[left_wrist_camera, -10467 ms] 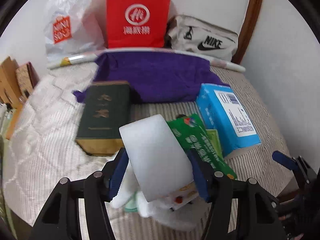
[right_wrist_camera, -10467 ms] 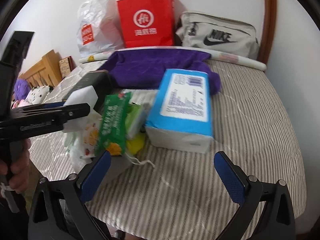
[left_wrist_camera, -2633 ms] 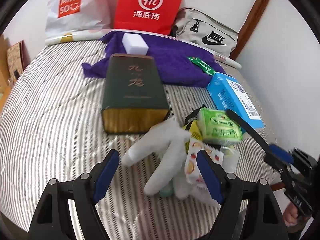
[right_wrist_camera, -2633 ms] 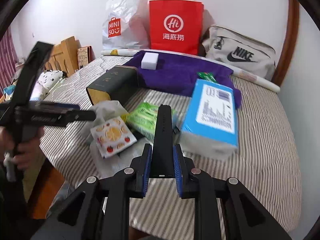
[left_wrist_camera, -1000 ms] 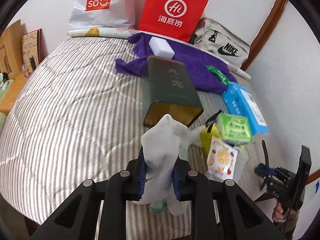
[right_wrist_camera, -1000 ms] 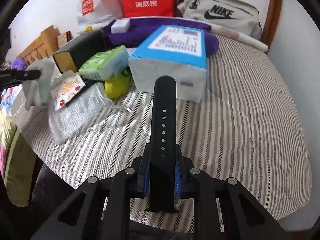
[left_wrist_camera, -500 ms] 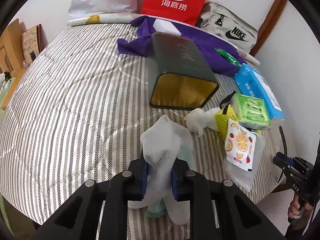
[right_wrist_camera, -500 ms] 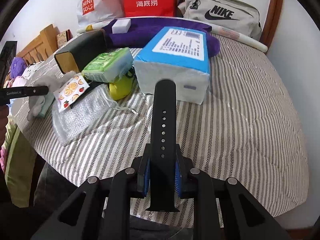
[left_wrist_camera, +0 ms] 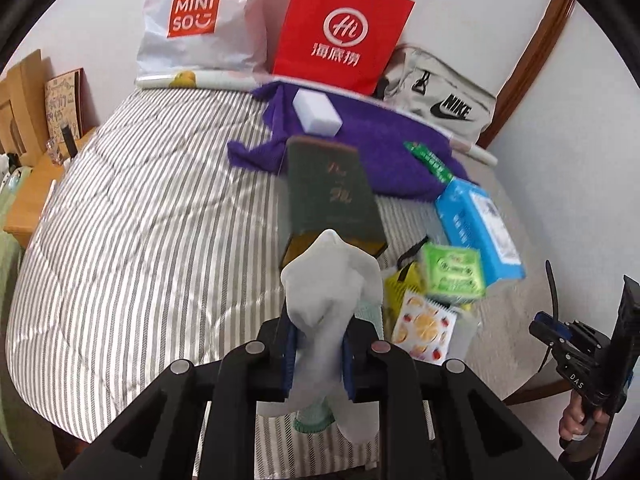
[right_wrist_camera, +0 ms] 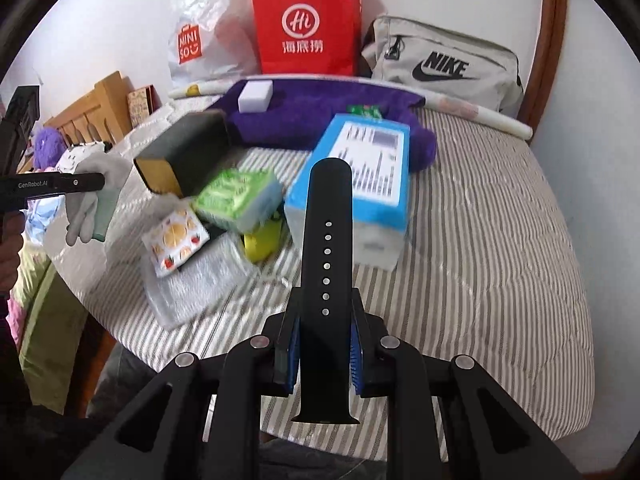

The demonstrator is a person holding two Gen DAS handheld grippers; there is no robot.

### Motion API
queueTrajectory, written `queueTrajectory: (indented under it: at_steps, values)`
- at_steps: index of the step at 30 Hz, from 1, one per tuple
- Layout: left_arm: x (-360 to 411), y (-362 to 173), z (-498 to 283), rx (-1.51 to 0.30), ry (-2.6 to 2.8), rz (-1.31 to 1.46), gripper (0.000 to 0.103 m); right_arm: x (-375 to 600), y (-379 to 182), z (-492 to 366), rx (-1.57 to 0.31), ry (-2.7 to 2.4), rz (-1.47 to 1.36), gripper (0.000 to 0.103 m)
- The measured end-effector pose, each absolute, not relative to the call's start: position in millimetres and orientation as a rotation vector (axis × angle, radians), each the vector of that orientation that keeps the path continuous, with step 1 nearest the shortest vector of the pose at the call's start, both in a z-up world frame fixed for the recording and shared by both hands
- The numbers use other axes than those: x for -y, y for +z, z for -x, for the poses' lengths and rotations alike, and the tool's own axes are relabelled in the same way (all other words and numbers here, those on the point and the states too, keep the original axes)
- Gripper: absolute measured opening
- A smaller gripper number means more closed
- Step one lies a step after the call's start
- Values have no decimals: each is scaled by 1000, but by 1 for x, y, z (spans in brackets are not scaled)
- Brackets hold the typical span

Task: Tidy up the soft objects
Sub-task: 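Carry the glove and strap onto the purple towel and open both tools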

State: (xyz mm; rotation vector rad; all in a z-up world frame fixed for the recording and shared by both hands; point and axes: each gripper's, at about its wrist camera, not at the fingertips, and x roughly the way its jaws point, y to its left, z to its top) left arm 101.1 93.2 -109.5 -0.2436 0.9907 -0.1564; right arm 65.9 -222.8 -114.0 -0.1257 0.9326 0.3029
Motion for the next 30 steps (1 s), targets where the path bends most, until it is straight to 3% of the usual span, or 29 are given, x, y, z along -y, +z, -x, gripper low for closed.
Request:
queueTrajectory:
  at_steps: [17, 30]
  values:
    - [-85, -63, -175, -944, -161, 241, 17, 213, -62, -153, -865, 343, 87, 20]
    - [-84, -68, -274, -952, -176, 268, 17, 194, -53, -258, -854, 361, 76, 20]
